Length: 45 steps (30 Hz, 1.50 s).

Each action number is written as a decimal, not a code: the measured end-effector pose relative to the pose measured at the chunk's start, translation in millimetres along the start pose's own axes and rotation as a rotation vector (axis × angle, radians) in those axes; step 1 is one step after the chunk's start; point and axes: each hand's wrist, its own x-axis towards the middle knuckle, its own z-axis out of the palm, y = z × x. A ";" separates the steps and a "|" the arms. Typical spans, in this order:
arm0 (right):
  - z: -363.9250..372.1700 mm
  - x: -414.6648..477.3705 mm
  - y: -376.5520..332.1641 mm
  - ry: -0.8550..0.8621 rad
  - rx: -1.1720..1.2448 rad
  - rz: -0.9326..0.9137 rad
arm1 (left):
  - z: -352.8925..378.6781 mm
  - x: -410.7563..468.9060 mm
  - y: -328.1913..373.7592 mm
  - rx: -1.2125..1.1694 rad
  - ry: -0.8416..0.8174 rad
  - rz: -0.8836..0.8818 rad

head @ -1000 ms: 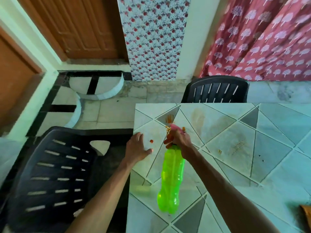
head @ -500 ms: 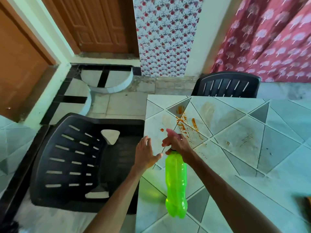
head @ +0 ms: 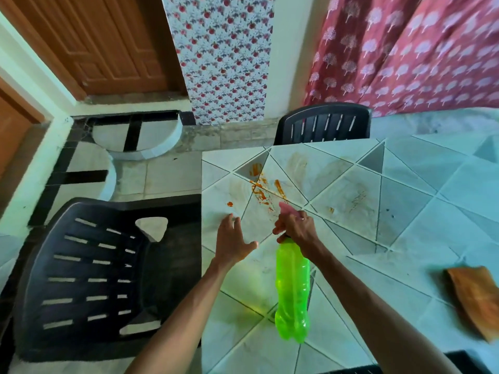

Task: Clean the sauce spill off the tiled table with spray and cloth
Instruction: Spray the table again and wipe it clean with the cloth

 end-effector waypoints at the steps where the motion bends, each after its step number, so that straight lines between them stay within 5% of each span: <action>1: -10.4 2.0 1.3 0.036 0.016 0.021 | 2.3 2.2 9.3 0.019 -0.013 0.029; 16: -161.0 -18.3 16.7 0.332 0.193 0.076 | 50.5 14.3 118.1 0.137 -0.141 0.170; 28: -222.7 -49.4 49.5 0.511 0.316 0.135 | 76.8 -0.4 138.4 0.141 -0.113 0.160; 45: -111.8 -72.3 74.1 0.025 0.073 0.107 | 48.0 -47.5 36.8 0.107 -0.024 0.013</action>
